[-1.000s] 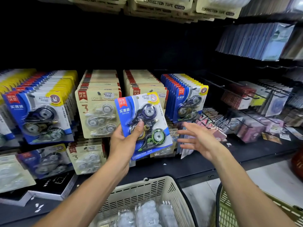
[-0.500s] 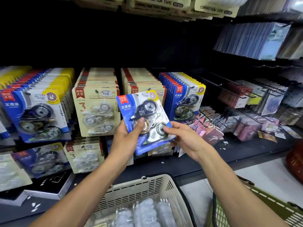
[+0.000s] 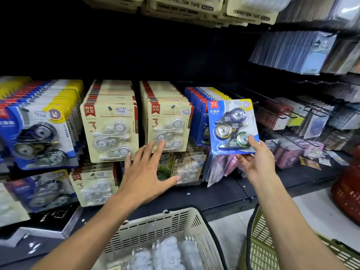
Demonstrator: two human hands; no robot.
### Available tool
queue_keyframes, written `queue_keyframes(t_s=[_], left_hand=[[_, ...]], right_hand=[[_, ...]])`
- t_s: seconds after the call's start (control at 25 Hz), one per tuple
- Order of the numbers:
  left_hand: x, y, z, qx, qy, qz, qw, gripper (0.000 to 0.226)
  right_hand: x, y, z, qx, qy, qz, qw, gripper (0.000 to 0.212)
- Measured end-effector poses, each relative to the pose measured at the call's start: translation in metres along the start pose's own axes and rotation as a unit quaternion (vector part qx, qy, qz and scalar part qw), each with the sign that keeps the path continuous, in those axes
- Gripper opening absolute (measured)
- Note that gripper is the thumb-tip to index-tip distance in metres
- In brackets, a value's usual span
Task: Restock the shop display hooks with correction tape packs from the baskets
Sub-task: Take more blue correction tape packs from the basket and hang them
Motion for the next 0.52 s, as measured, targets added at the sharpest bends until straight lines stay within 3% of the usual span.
queue_keyframes(t_s=[0.24, 0.52], left_hand=[[-0.005, 0.000, 0.010, 0.049, 0.005, 0.062, 0.997, 0.103], [-0.003, 0.001, 0.014, 0.068, 0.000, 0.052, 0.996, 0.104]], right_hand=[[-0.004, -0.005, 0.001, 0.004, -0.017, 0.064, 0.998, 0.008], [-0.013, 0.003, 0.000, 0.048, -0.020, 0.112, 0.992, 0.016]])
Point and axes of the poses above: each hand's wrist, its own x-axis away from the middle knuckle, its own y-axis out of the palm, z = x × y, the point moved 3 cm from there along -x, towards the middle knuckle, and after that the axes turned 13 degrees about y, right-handed, at the moved point
